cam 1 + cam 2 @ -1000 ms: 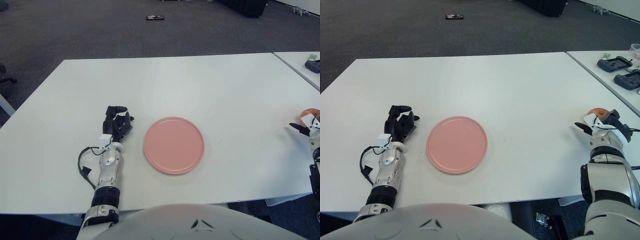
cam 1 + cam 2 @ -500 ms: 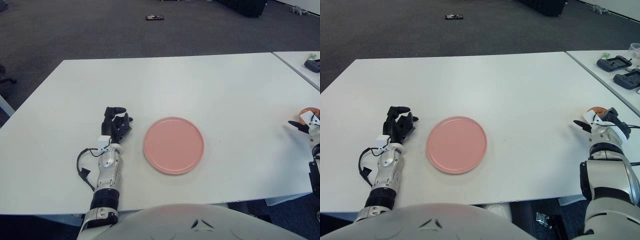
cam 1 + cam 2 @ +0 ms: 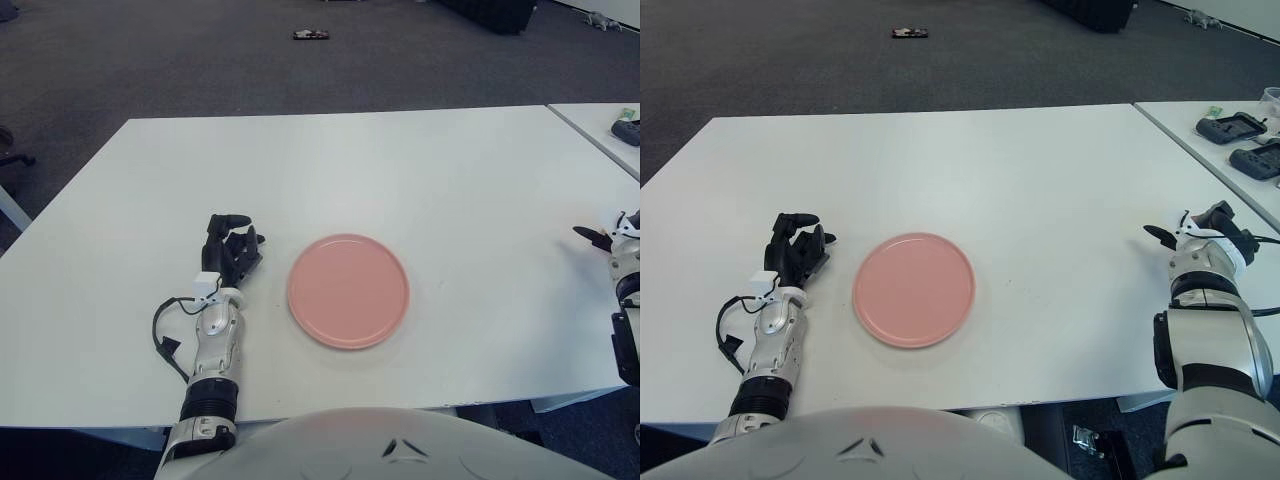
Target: Put the apple into the plate.
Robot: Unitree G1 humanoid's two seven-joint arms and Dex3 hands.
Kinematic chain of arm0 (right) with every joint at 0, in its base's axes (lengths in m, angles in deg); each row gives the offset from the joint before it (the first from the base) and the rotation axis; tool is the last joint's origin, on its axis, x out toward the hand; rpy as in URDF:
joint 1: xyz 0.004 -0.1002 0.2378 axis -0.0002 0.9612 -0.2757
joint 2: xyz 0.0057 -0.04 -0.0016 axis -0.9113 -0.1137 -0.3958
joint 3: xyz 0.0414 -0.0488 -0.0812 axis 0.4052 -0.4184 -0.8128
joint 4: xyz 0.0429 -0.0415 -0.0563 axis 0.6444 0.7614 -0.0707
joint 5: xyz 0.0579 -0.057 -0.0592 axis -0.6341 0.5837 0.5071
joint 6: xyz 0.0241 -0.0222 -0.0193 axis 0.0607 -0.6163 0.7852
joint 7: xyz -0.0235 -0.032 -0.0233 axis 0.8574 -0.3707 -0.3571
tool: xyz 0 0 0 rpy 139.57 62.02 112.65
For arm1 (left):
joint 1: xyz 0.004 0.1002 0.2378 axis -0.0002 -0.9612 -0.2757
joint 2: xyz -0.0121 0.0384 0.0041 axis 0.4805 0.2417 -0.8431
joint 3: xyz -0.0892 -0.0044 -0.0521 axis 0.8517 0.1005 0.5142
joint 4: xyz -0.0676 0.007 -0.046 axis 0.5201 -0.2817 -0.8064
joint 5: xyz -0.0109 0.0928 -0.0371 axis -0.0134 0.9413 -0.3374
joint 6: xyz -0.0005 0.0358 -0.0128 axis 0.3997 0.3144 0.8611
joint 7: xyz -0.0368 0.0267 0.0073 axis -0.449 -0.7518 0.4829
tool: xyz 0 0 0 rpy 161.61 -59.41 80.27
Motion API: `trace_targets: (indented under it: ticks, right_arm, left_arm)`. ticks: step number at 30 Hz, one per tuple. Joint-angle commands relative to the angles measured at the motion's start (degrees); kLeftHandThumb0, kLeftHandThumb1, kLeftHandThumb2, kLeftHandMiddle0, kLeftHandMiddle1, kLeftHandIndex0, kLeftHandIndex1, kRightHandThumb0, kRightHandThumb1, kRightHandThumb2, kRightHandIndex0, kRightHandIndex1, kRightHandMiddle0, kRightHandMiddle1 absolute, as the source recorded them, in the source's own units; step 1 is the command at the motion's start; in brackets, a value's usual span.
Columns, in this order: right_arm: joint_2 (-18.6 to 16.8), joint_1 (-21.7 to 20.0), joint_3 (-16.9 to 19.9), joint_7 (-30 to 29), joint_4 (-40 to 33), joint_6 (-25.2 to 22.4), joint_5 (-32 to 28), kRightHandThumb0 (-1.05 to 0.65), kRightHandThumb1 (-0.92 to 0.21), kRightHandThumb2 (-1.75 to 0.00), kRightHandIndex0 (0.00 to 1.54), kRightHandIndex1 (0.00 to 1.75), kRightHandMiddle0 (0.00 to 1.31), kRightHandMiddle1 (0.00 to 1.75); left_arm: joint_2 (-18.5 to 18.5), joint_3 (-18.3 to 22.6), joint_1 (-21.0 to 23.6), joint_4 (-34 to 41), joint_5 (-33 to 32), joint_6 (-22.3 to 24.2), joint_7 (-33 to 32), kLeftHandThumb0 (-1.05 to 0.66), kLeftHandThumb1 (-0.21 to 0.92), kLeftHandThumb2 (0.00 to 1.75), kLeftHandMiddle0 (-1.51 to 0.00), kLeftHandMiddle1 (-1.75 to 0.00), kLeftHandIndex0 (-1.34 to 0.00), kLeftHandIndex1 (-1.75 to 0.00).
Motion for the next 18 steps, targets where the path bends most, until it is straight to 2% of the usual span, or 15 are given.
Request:
trace_targets:
  ticks: [1, 5, 9, 18]
  right_arm:
    - [-0.1, -1.6, 0.1, -0.8, -0.6, -0.4, -0.9, -0.91, -0.84, -0.22, 0.00, 0.00, 0.00, 0.00]
    - [0.0, -2.5, -0.3, -1.5, -1.0, -1.1, -0.5, -0.92, -0.84, -0.23, 0.00, 0.00, 0.00, 0.00]
    - [0.0, -4.9, -1.3, -1.7, -2.6, -3.8, 0.4, -0.94, -0.84, -0.23, 0.00, 0.00, 0.00, 0.00]
    - [-0.2, -5.2, -2.4, -3.8, -2.5, -4.0, 0.7, -0.94, -0.83, -0.23, 0.00, 0.00, 0.00, 0.00]
  left_arm:
    - [0.0, 0.5, -1.7, -2.8, -0.5, 1.0, 0.0, -0.37, 0.73, 0.80, -0.55, -1.45, -0.31, -1.75]
    - [-0.1, 0.3, -1.8, -2.7, -0.1, 1.3, -0.3, -0.37, 0.74, 0.79, -0.55, -1.46, -0.30, -1.75]
    - [0.1, 0.3, -1.8, -2.2, 0.0, 2.9, -0.6, -0.37, 0.74, 0.79, -0.55, -1.46, -0.30, -1.75]
    - [0.4, 0.2, -1.5, -2.8, 0.1, 1.9, -0.1, -0.37, 0.74, 0.79, -0.55, -1.45, -0.30, -1.75]
